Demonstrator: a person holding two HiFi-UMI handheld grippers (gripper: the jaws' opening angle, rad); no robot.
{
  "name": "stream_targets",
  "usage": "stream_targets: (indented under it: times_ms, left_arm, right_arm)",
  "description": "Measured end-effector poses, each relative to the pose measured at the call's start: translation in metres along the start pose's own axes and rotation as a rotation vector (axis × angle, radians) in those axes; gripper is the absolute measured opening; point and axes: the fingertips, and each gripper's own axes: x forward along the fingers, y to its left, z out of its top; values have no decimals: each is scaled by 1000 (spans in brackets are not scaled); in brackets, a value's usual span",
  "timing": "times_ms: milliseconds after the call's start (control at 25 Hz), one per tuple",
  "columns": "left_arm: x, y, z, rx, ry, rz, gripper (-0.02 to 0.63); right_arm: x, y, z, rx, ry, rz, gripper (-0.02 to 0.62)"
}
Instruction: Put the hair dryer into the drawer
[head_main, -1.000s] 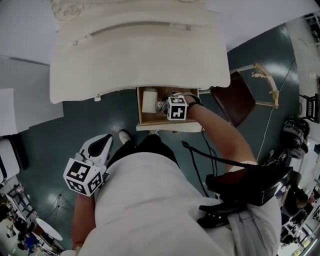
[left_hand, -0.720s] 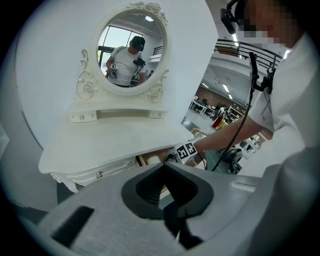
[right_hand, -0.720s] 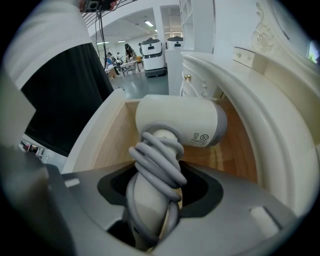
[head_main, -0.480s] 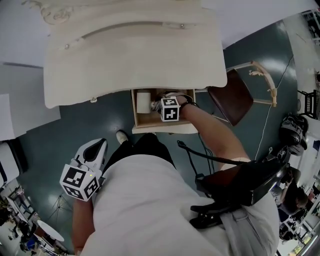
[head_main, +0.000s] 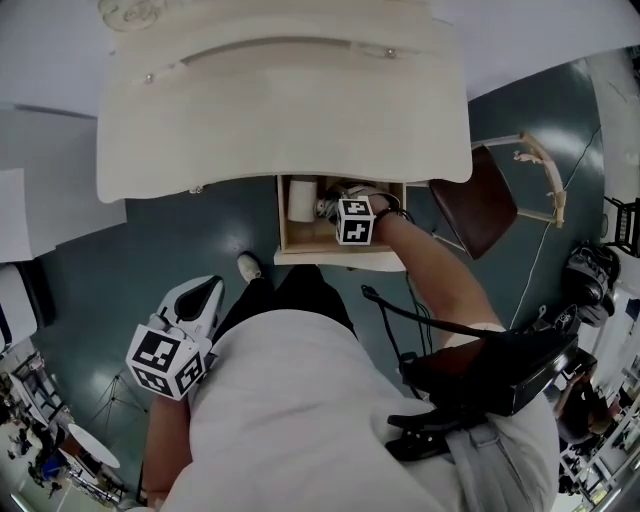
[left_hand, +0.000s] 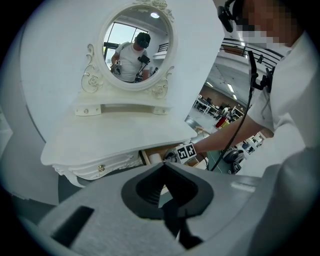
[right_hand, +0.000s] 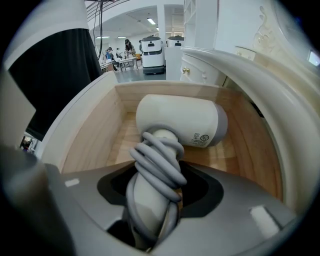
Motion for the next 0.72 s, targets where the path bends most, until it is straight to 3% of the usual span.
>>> stream_targets:
  times_ms: [720]
  left_arm:
    - [1,-5,-2,1,3,0,-5]
  right_arm:
    - [8,8,0,24,-14,61,267]
